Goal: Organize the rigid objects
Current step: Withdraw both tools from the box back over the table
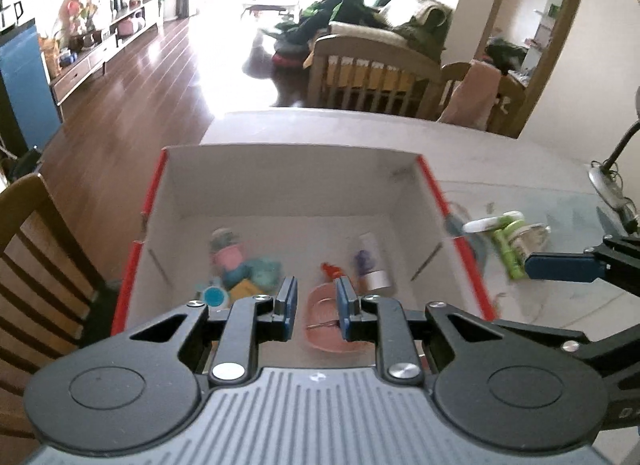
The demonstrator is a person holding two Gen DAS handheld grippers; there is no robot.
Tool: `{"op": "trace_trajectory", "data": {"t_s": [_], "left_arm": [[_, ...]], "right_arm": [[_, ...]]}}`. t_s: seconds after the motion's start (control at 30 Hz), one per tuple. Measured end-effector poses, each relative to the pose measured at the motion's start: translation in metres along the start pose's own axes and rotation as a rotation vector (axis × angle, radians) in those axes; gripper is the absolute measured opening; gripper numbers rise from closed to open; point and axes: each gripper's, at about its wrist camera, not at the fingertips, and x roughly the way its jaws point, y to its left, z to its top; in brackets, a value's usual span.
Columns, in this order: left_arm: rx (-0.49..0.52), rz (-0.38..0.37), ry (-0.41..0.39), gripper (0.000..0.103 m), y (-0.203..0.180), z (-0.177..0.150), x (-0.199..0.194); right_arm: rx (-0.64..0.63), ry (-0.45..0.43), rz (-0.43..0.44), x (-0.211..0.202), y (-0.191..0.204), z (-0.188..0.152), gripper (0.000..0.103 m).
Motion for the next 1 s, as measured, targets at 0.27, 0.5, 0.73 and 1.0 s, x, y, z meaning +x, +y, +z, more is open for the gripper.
{"op": "trace_trajectory", "data": {"t_s": [0.27,0.5,0.73,1.0], "left_arm": [[0.023,-0.061,-0.029,0.020,-0.050,0.006,-0.003],[0.026,-0.106,-0.036,0.032,-0.097,0.010,0.013],[0.046,-0.140,-0.033,0.071,-0.146,0.013,0.041],[0.029,-0.148,-0.014,0.083,-0.181,0.027,0.084]], "right_arm": [[0.044,-0.058,-0.037,-0.045,-0.043,-0.018,0.085],[0.118,-0.048,-0.088,-0.062,-0.091,-0.044,0.085],[0.141,-0.035,-0.143,-0.070,-0.133,-0.066,0.085],[0.190,-0.028,-0.167,-0.062,-0.173,-0.082,0.085]]}}
